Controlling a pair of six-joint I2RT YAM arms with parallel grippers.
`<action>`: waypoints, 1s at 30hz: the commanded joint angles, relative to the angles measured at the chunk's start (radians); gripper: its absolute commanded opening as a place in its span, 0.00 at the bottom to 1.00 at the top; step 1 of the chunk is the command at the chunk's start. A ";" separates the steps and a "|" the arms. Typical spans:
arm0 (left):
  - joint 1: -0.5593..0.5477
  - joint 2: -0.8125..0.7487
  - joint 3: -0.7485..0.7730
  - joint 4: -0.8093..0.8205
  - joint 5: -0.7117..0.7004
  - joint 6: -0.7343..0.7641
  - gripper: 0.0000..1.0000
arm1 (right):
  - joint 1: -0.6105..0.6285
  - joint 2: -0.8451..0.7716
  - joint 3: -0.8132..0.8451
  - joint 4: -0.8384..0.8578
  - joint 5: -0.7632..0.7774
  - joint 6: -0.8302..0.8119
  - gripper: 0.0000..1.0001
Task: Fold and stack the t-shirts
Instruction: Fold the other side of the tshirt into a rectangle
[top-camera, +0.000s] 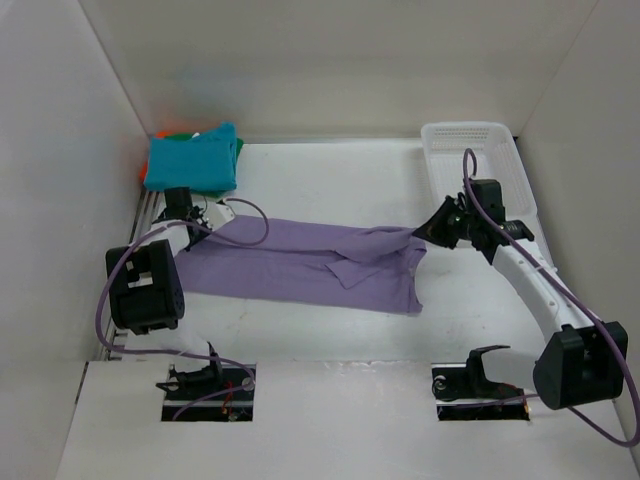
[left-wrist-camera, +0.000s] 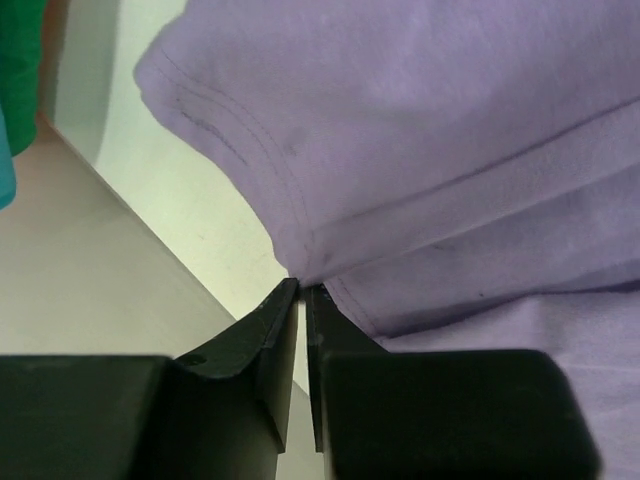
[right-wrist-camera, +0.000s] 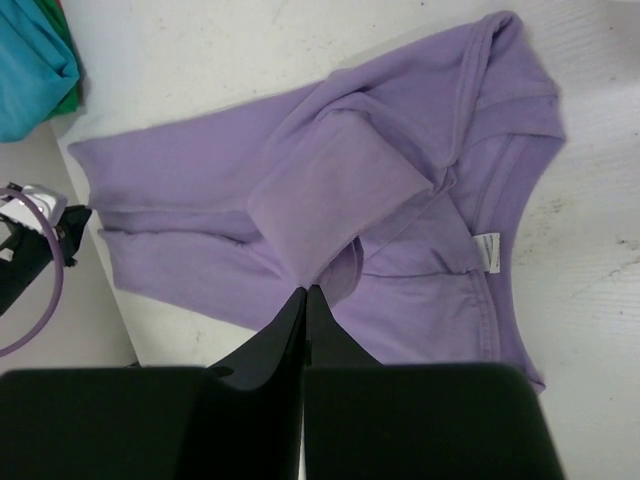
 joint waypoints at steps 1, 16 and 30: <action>0.008 -0.065 -0.025 0.020 -0.005 0.066 0.13 | 0.009 0.000 0.000 0.032 -0.021 0.003 0.00; -0.053 -0.196 0.237 -0.076 0.120 -0.104 0.61 | 0.059 0.320 0.238 0.162 -0.044 0.012 0.00; -0.859 0.073 0.527 -0.267 0.454 -0.296 0.38 | 0.052 0.752 0.582 0.213 0.030 0.135 0.00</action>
